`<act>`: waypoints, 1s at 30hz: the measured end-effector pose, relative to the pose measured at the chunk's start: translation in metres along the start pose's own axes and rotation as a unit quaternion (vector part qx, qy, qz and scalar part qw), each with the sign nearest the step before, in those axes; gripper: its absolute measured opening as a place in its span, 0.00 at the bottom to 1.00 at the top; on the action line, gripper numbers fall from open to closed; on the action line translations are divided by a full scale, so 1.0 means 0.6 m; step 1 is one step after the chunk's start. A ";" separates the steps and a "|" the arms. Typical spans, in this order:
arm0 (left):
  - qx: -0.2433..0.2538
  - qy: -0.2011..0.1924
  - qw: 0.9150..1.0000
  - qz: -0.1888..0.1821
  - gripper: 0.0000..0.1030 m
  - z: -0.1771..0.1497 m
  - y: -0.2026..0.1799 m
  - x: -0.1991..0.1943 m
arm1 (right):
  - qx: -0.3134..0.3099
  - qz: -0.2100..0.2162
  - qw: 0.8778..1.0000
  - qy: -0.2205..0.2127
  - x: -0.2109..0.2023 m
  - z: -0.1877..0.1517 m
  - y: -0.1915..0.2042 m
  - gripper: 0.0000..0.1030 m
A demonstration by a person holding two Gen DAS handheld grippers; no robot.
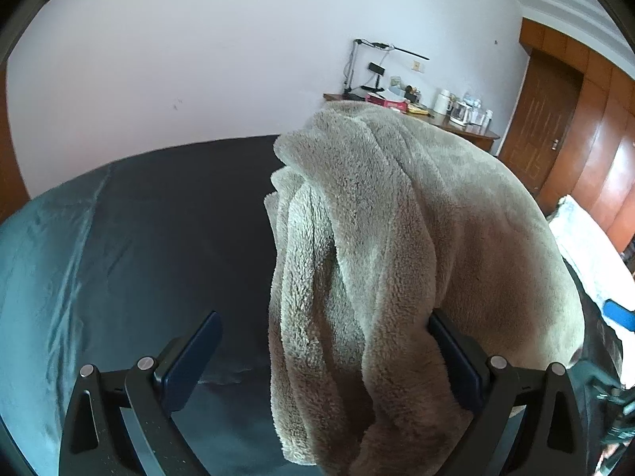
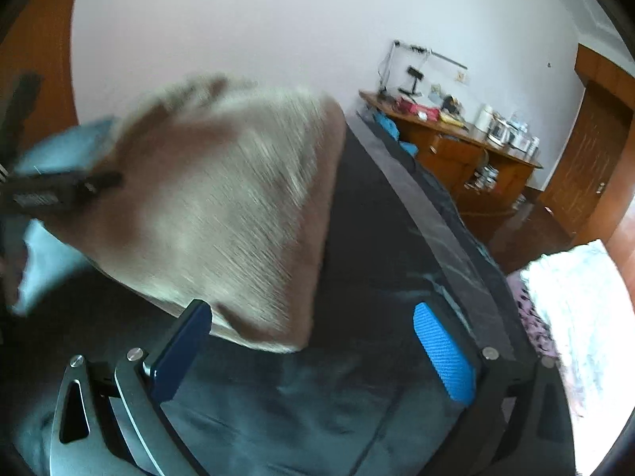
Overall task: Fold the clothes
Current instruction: 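Lower the fleece bundle onto the sheet and open both grippers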
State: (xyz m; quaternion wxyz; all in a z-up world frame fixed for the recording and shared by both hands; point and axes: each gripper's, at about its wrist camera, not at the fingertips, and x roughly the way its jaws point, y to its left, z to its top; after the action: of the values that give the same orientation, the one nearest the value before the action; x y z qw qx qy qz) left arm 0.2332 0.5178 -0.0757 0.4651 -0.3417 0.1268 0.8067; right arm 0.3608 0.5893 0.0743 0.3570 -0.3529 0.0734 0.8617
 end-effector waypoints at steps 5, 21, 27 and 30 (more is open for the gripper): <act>0.024 -0.012 0.999 0.033 1.00 0.002 -0.021 -0.019 | 0.020 0.022 0.999 -0.039 -0.028 0.013 0.015 0.99; 0.055 -0.025 0.997 0.050 1.00 -0.034 -0.071 -0.130 | 0.053 0.050 0.997 -0.034 -0.015 -0.006 0.036 0.99; 0.082 -0.050 0.994 0.048 1.00 -0.043 -0.106 -0.166 | 0.063 0.036 0.995 -0.066 -0.044 0.002 0.029 0.99; 0.084 -0.067 0.993 0.054 1.00 -0.046 -0.113 -0.181 | 0.075 0.023 0.991 -0.105 -0.073 0.014 0.024 0.99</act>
State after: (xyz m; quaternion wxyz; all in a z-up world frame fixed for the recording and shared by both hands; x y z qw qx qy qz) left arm 0.3379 0.4675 -0.0153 0.4552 -0.2396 0.1813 0.8381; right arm 0.3684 0.5572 0.1078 0.3684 -0.2311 0.1085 0.8939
